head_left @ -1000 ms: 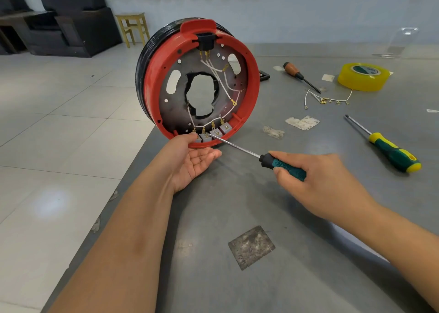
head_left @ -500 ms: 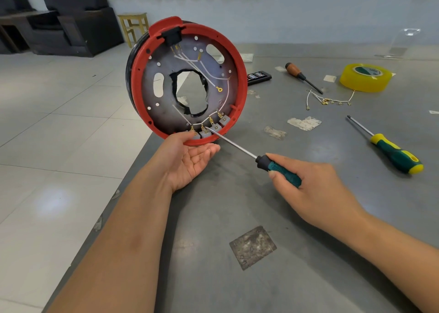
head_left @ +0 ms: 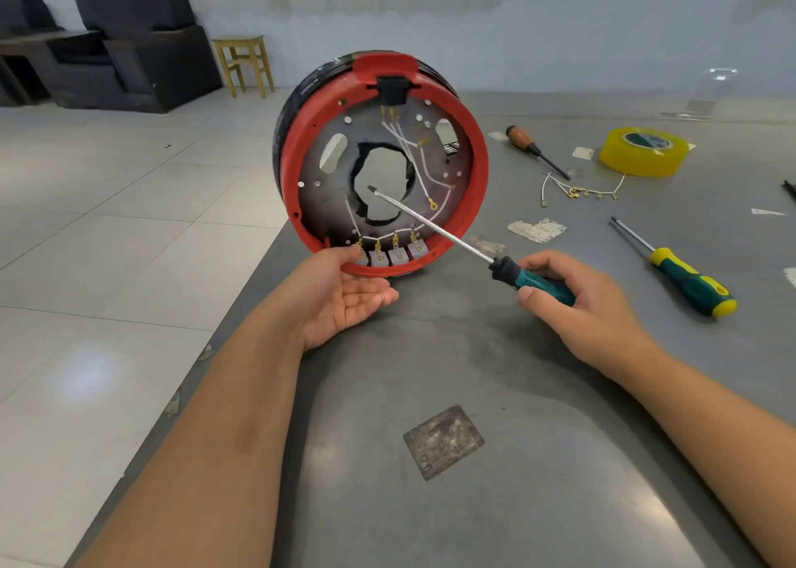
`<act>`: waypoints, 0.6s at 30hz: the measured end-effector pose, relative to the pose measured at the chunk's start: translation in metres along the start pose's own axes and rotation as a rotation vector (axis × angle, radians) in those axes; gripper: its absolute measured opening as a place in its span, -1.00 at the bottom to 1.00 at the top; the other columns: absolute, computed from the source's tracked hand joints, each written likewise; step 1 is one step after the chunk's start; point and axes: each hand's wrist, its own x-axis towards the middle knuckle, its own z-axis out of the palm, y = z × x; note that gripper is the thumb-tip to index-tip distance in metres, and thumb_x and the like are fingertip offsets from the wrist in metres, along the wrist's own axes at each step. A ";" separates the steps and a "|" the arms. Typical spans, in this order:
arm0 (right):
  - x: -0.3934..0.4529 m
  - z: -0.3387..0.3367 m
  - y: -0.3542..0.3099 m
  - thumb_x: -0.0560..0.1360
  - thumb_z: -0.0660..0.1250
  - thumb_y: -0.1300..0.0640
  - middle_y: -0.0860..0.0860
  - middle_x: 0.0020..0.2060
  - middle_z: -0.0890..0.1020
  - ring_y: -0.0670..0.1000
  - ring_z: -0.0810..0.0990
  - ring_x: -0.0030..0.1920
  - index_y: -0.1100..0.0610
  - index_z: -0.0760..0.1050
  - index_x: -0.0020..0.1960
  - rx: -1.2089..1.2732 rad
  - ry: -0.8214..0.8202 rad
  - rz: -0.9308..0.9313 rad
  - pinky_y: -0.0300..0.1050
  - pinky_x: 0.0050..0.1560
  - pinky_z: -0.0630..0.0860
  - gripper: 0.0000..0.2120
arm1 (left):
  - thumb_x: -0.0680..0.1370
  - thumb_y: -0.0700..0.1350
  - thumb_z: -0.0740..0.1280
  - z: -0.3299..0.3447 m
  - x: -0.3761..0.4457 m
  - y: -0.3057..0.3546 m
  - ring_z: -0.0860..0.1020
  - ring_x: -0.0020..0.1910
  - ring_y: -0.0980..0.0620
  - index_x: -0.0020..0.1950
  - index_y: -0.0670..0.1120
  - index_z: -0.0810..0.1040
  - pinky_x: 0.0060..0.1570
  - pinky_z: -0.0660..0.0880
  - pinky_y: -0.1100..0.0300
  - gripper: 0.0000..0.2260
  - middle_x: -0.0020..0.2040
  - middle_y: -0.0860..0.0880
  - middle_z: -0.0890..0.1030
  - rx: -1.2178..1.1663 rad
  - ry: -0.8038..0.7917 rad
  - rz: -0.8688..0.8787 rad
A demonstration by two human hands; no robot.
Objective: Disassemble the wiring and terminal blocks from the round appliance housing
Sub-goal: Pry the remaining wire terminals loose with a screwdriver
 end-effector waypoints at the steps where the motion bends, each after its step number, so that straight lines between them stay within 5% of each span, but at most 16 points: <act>1: 0.001 0.000 0.002 0.46 0.35 0.00 -0.33 -0.12 0.61 -0.22 0.55 -0.10 -0.22 0.53 0.02 -0.011 -0.007 0.000 -0.50 -0.19 0.36 -0.83 | 0.72 0.07 0.22 0.002 -0.001 0.000 0.74 -0.29 -0.08 0.12 -0.41 0.59 -0.43 0.61 0.24 -0.50 -0.10 -0.33 0.73 0.033 0.000 0.002; 10: 0.010 0.019 0.002 0.35 0.31 -0.15 -0.12 -0.32 0.56 0.00 0.53 -0.29 -0.09 0.39 -0.04 -0.305 -0.013 -0.004 -0.03 -0.25 0.50 -0.75 | 0.71 0.09 0.24 0.011 -0.007 0.001 0.76 -0.23 -0.10 0.15 -0.40 0.58 -0.40 0.61 0.24 -0.50 -0.09 -0.32 0.74 0.137 -0.014 0.017; 14: 0.021 0.027 0.003 0.46 0.41 -0.26 -0.13 -0.33 0.55 0.06 0.54 -0.25 -0.07 0.39 -0.09 -0.372 0.085 0.035 -0.06 -0.30 0.39 -0.68 | 0.71 0.08 0.24 0.008 -0.006 0.003 0.76 -0.25 -0.09 0.16 -0.41 0.58 -0.41 0.61 0.24 -0.50 -0.08 -0.32 0.73 0.092 -0.032 0.022; 18: 0.026 0.035 0.001 0.49 0.38 -0.12 -0.14 -0.35 0.46 0.13 0.54 -0.22 -0.05 0.37 -0.11 -0.502 0.150 0.032 -0.10 -0.35 0.26 -0.78 | 0.72 0.06 0.22 0.009 -0.003 0.000 0.75 -0.26 -0.08 0.16 -0.41 0.55 -0.39 0.63 0.24 -0.52 -0.08 -0.34 0.73 -0.018 -0.047 0.050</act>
